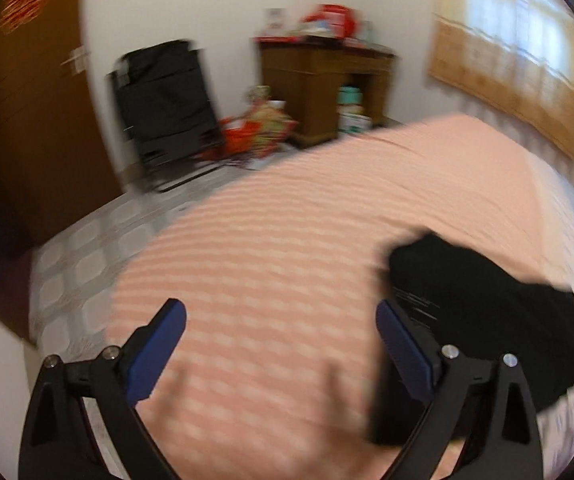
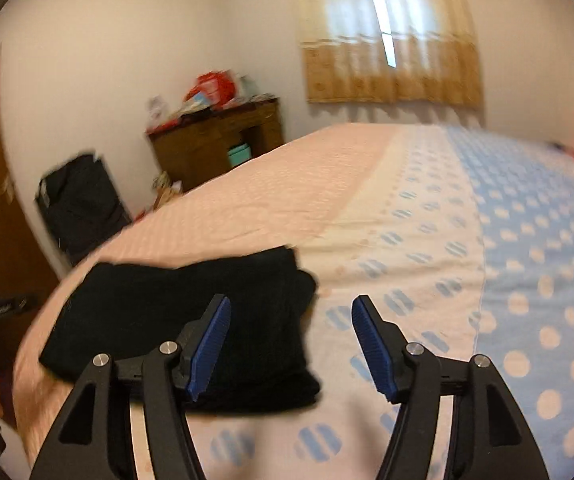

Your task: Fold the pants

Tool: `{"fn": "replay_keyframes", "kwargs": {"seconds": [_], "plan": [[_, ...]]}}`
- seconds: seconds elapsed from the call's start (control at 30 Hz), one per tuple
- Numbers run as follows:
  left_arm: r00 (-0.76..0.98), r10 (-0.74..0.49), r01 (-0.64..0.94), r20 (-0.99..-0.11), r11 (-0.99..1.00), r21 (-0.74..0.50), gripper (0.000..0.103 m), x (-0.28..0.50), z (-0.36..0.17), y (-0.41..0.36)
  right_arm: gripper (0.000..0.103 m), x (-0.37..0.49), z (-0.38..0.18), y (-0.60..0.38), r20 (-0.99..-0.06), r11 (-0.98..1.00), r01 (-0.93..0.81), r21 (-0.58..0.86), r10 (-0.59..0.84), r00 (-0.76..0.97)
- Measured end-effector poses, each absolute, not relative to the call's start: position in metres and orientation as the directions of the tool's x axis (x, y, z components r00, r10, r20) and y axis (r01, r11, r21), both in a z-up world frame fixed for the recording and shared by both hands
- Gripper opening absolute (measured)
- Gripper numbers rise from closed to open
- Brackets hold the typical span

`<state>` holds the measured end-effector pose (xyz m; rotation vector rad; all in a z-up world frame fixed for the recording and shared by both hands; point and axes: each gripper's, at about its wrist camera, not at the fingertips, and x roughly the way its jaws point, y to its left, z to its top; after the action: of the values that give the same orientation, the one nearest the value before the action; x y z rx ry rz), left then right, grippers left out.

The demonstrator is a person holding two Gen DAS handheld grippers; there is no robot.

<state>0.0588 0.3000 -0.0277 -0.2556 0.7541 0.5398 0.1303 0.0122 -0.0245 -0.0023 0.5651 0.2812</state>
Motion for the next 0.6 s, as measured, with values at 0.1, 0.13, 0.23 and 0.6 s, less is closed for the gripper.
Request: {"fn": "replay_keyframes", "kwargs": {"seconds": [0.1, 0.13, 0.23, 0.6], "plan": [[0.604, 0.342, -0.479, -0.719, 0.878, 0.016, 0.098, 0.057, -0.029, 0.265, 0.064, 0.113, -0.022, 0.027, -0.569, 0.955, -0.293, 0.053, 0.27, 0.777], [0.617, 0.33, -0.449, -0.714, 0.893, 0.025, 0.098, 0.053, -0.031, 0.25, 0.064, 0.104, -0.021, 0.027, -0.583, 0.954, -0.288, 0.082, 0.28, 0.763], [0.635, 0.33, -0.414, -0.698, 0.909, 0.053, 0.099, 0.04, -0.028, 0.227, 0.064, 0.086, -0.024, 0.024, -0.626, 0.962, -0.252, 0.107, 0.263, 0.734], [0.678, 0.345, -0.366, -0.649, 0.924, 0.108, 0.1, -0.006, -0.021, 0.184, 0.065, 0.029, -0.049, 0.001, -0.667, 0.976, -0.165, 0.146, 0.22, 0.712]]}}
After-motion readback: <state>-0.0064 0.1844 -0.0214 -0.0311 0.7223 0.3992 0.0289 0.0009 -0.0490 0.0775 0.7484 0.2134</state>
